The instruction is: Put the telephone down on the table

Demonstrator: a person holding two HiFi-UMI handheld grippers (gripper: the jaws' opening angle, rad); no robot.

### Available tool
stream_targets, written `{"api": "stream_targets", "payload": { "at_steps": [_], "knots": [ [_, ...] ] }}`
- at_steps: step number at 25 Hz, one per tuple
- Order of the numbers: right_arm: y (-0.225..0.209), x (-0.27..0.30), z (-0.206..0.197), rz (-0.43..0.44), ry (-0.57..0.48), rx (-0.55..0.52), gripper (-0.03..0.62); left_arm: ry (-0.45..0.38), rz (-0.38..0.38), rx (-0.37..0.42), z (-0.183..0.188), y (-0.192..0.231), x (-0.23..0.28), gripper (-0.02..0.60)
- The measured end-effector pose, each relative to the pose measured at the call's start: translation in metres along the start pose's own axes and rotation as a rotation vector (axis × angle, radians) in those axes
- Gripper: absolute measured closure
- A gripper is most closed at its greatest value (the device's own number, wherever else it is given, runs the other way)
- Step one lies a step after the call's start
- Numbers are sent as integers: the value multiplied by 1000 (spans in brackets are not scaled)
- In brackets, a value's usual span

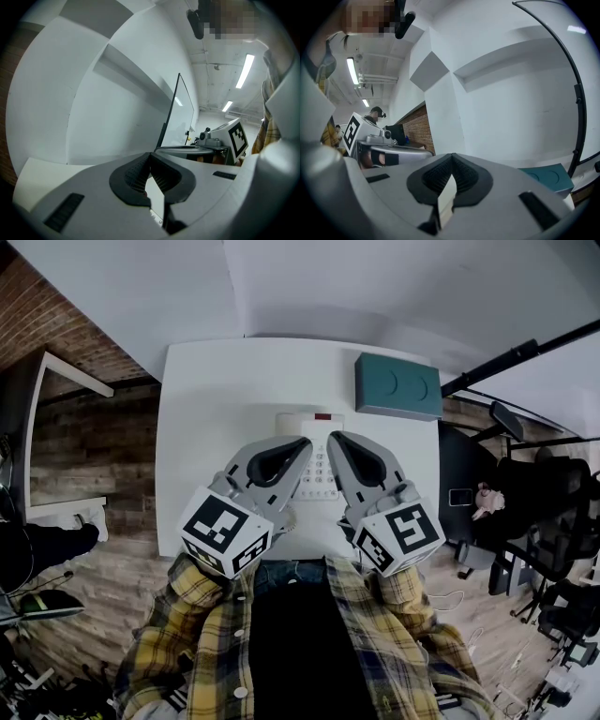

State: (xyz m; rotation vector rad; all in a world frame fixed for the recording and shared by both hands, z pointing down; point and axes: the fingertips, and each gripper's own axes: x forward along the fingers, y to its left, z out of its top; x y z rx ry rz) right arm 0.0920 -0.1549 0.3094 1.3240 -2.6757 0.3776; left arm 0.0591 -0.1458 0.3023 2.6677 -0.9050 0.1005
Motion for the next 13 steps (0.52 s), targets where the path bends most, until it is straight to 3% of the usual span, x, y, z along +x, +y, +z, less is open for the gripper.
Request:
{"api": "stream_targets", "payload": {
  "at_steps": [13],
  "knots": [
    [-4,0,-2,4,6,16,571,1,17,0,0,6,4,566]
  ]
}}
